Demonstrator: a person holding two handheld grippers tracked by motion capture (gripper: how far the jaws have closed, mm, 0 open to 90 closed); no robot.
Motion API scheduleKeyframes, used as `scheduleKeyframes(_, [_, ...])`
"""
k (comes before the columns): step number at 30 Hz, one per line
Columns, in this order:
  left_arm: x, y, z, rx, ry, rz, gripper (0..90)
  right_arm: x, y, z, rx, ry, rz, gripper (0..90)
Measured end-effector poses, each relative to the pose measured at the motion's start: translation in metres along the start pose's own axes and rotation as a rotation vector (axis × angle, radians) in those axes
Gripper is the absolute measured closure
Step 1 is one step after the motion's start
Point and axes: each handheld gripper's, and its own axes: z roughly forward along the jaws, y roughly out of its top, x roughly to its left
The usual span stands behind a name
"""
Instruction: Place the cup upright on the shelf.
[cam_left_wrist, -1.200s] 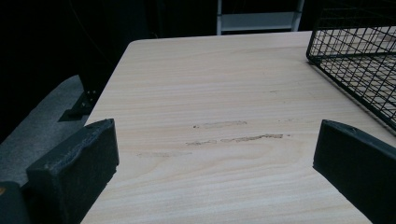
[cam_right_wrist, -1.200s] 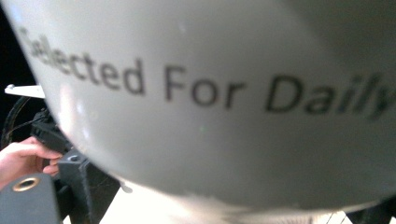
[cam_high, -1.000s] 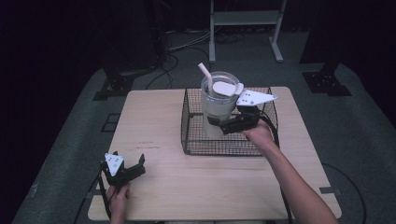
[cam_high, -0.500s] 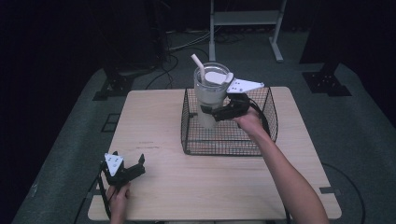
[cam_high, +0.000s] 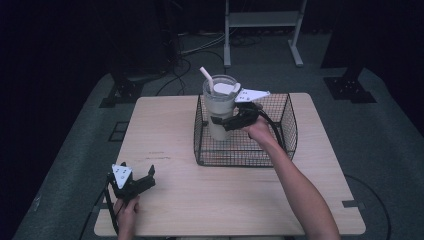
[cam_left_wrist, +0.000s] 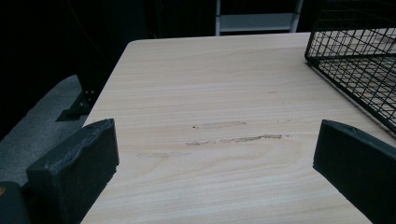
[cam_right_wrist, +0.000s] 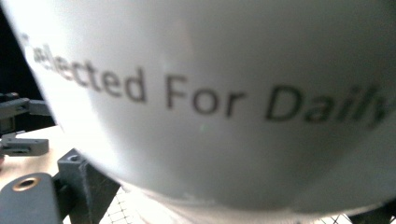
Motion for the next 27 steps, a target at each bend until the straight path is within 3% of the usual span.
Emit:
scheduleKeyframes(9, [0.0, 0.0, 0.0, 0.0, 0.0, 0.0, 0.0, -0.014, -0.019, 0.011, 0.013, 0.004, 0.025, 8.4])
scheduleKeyframes(27, [0.0, 0.0, 0.0, -0.003, 0.001, -0.003, 0.0, -0.03, -0.043, 0.029, 0.103, 0.004, 0.039, 8.4])
